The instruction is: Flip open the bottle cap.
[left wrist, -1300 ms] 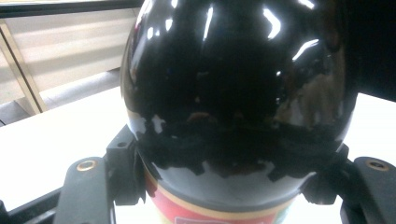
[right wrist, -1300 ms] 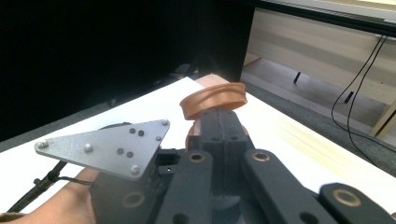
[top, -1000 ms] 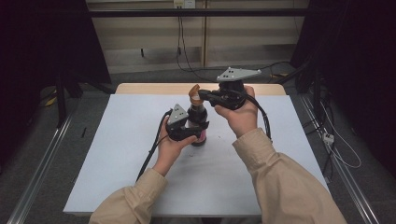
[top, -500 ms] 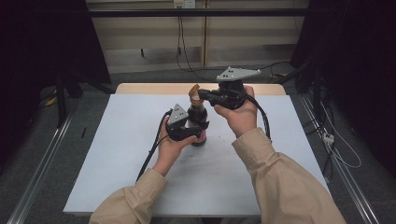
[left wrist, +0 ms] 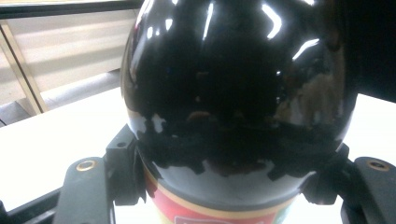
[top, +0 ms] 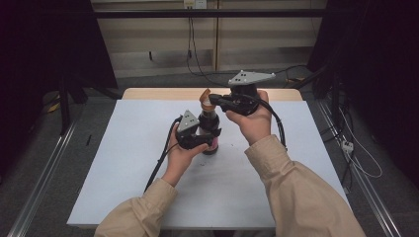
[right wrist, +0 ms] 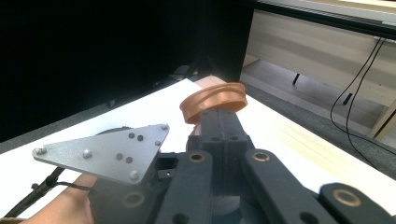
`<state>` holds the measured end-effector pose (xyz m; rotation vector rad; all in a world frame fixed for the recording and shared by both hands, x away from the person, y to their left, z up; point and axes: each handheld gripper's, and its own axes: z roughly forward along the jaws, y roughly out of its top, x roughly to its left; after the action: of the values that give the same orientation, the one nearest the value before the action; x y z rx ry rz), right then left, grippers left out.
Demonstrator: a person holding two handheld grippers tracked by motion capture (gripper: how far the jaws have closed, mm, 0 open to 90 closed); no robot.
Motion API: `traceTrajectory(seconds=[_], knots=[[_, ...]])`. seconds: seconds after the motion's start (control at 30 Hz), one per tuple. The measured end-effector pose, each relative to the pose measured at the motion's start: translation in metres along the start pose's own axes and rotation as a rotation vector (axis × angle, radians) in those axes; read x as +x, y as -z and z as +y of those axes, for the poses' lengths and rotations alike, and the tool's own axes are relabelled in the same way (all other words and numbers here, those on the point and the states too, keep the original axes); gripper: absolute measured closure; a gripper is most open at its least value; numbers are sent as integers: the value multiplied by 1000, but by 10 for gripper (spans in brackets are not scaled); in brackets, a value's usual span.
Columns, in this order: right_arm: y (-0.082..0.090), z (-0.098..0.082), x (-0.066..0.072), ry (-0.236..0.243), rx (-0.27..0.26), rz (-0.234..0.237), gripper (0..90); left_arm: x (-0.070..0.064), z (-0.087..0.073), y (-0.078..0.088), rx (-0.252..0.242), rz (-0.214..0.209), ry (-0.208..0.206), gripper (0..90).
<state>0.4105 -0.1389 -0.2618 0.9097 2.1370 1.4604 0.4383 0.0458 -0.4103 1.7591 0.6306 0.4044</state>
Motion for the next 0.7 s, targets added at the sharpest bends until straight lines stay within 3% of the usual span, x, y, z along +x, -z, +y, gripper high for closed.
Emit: traceTrajectory(seconds=[0.7], knots=[[-3, 3, 0, -4, -8, 6, 900, 1, 0, 0, 2, -13, -5, 307]])
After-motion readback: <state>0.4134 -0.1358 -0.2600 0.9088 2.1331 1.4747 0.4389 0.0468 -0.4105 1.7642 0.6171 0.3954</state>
